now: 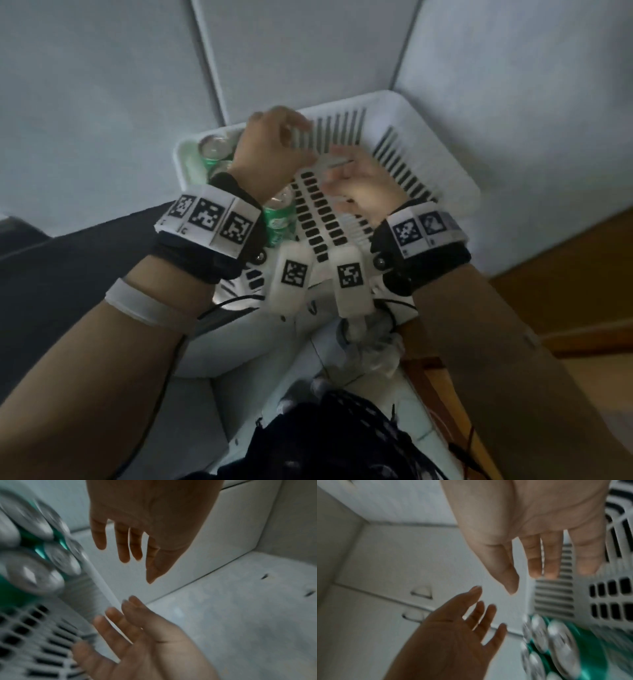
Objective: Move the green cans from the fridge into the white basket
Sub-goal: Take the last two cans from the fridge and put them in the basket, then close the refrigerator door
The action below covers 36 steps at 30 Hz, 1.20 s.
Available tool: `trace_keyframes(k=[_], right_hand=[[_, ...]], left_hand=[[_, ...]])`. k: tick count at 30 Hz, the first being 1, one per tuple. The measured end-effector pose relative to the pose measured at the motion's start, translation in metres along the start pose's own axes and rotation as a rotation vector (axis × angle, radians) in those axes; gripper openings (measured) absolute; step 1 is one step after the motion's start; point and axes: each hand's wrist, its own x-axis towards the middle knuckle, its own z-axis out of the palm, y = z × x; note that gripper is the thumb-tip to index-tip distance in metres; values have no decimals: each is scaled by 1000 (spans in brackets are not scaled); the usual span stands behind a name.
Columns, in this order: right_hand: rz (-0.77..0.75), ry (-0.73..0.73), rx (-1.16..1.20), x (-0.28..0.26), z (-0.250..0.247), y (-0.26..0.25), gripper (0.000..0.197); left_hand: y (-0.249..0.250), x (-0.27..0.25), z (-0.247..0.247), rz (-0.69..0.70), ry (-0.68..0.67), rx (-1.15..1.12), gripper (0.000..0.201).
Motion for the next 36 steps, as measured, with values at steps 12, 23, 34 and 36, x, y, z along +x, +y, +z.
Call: trace_keyframes(k=[12,23,34,36], right_hand=[[-175,739,247,-279,-196,50,22],[-223,1583,224,-774,-257,185,27],[-196,2434,332,-1113,-184,282,26],[-134,2546,313,-1151,-173,298,29]], left_hand=[[189,-154,195,92,-825,-700,8],[387,-602,354,324,-1620,-854,17],[475,-985,399,555,-2325,-774,20],[481,-1039,402,581,-2412,-756,20]])
